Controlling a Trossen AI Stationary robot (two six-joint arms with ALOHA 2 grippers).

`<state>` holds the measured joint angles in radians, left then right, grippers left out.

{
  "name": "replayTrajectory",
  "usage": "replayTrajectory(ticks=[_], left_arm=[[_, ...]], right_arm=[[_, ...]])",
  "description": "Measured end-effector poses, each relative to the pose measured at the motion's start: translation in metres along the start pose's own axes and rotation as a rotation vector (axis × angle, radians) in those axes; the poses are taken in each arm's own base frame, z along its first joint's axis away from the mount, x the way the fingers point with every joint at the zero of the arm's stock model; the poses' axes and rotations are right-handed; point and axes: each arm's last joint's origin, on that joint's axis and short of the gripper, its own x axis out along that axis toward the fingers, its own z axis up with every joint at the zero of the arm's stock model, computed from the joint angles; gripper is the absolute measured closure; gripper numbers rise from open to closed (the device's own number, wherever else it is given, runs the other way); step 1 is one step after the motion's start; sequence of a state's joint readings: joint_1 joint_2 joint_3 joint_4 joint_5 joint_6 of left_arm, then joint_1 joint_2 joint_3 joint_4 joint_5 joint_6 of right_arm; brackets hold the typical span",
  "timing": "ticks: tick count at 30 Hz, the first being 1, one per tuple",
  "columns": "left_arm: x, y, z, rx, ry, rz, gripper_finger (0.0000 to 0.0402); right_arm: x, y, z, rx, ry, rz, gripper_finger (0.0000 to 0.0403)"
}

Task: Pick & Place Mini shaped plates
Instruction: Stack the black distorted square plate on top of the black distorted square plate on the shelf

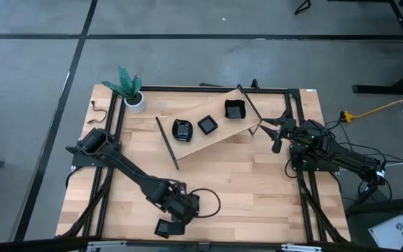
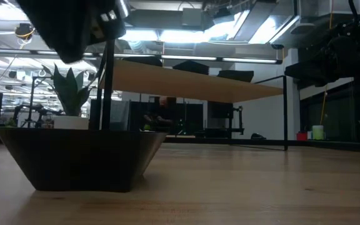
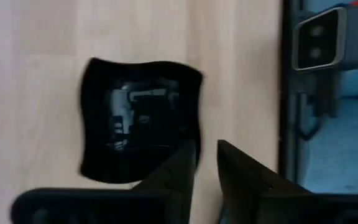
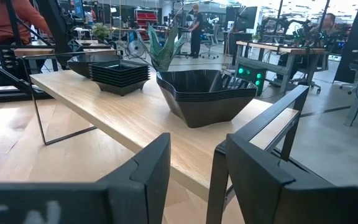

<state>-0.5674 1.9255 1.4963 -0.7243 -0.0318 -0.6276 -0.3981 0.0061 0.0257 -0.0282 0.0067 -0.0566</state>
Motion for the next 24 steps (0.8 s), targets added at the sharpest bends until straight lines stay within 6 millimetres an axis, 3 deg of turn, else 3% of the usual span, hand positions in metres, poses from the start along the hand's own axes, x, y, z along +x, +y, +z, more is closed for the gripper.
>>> replayTrajectory(ticks=[11,24], left_arm=[[0.006,-0.012,-0.012,0.096,-0.029,0.058,0.0242],[0.032,-0.004,-0.026,0.097,-0.055,0.001,0.0231]], right_arm=[[0.0,0.0,0.0,0.0,0.0,0.0,0.0249],[0.0,0.0,0.0,0.0,0.0,0.0,0.0249]])
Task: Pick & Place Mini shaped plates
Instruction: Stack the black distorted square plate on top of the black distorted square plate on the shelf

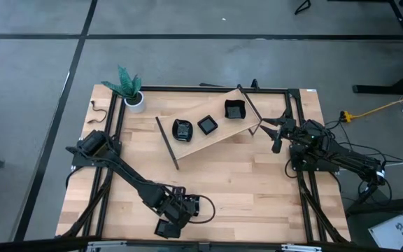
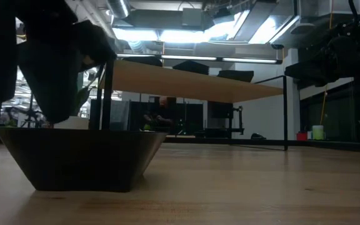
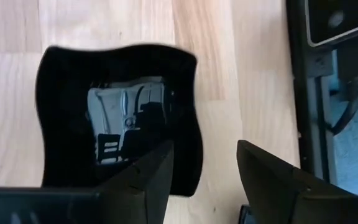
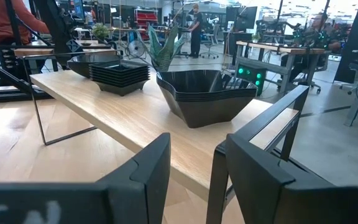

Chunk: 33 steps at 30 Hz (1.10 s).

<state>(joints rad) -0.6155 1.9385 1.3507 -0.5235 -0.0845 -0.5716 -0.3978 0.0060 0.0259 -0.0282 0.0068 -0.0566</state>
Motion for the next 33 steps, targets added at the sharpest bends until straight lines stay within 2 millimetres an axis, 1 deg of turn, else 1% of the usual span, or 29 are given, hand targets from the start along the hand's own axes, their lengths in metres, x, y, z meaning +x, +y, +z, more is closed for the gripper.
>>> replayTrajectory(ticks=[7,14,18,20,24,27,33], left_arm=[[0.004,0.002,-0.003,0.0,-0.012,0.002,0.0231],[0.021,0.002,-0.006,-0.001,0.017,0.012,0.0231],[0.02,0.001,-0.006,-0.001,0.002,0.026,0.0233],[0.02,0.0,-0.007,0.001,-0.006,0.039,0.0241],[0.021,0.0,-0.008,0.003,-0.014,0.054,0.0276],[0.025,0.0,-0.009,0.004,-0.007,0.06,0.0314],[0.023,-0.001,-0.008,0.012,-0.033,0.078,0.0389]], right_arm=[[0.0,0.0,0.0,0.0,0.0,0.0,0.0249],[0.0,0.0,0.0,0.0,0.0,0.0,0.0249],[0.0,0.0,0.0,0.0,0.0,0.0,0.0249],[0.0,0.0,0.0,0.0,0.0,0.0,0.0249],[0.0,0.0,0.0,0.0,0.0,0.0,0.0249],[0.0,0.0,0.0,0.0,0.0,0.0,0.0249],[0.0,0.0,0.0,0.0,0.0,0.0,0.0249]])
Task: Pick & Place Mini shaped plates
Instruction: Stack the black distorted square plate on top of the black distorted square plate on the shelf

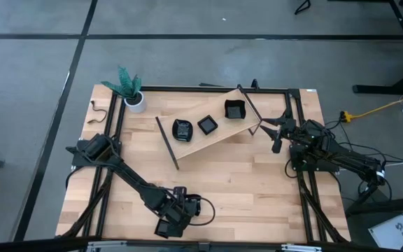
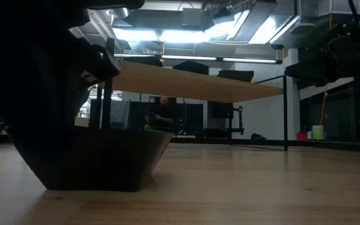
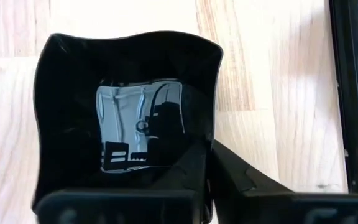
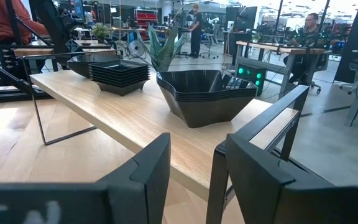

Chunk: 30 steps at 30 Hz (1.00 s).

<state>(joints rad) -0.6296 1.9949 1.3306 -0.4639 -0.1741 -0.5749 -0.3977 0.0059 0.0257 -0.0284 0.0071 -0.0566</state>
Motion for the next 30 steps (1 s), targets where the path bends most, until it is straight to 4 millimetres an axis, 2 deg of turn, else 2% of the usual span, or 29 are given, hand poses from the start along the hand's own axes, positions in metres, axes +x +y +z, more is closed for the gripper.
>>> replayTrajectory(ticks=[5,17,25,30], left_arm=[[-0.002,-0.001,0.0,0.016,-0.008,0.012,0.0397],[-0.024,0.004,0.021,0.081,-0.07,0.079,0.0399],[-0.037,0.021,0.049,0.103,-0.112,0.149,0.0399],[-0.054,0.035,0.079,0.14,-0.182,0.2,0.0399]], right_arm=[[0.0,0.0,0.0,0.0,0.0,0.0,0.0249],[0.0,0.0,0.0,0.0,0.0,0.0,0.0249],[0.0,0.0,0.0,0.0,0.0,0.0,0.0249],[0.0,0.0,0.0,0.0,0.0,0.0,0.0249]])
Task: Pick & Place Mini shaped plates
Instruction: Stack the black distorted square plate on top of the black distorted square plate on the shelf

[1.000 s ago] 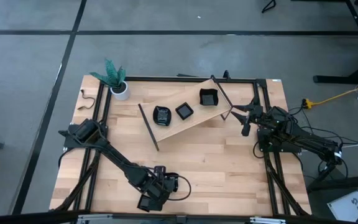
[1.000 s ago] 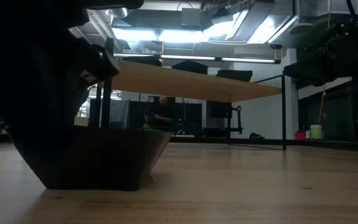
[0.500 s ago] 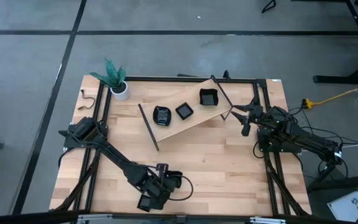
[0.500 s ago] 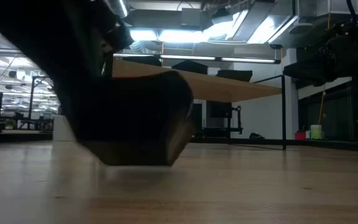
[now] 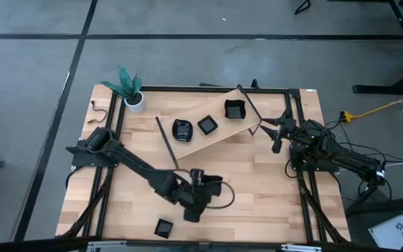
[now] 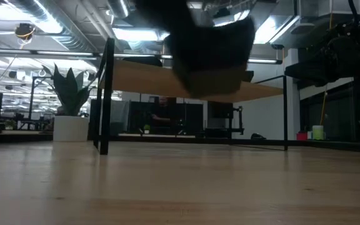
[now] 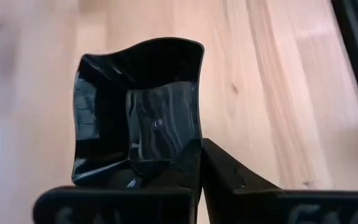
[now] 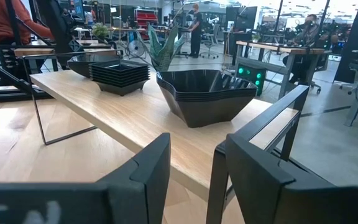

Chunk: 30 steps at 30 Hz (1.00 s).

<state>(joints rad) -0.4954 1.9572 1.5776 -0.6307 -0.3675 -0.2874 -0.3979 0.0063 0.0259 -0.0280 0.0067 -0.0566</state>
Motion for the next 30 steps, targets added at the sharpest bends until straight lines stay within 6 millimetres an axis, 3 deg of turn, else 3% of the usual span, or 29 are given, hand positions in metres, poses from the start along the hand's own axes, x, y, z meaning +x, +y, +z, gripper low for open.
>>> replayTrajectory(ticks=[16,22,30], left_arm=[[-0.041,0.073,0.086,0.17,-0.257,0.106,0.0399],[-0.047,0.103,0.101,0.177,-0.303,0.224,0.0399],[-0.042,0.139,0.102,0.187,-0.263,0.382,0.0399]], right_arm=[[0.0,0.0,0.0,0.0,0.0,0.0,0.0249],[0.0,0.0,0.0,0.0,0.0,0.0,0.0249],[0.0,0.0,0.0,0.0,0.0,0.0,0.0249]])
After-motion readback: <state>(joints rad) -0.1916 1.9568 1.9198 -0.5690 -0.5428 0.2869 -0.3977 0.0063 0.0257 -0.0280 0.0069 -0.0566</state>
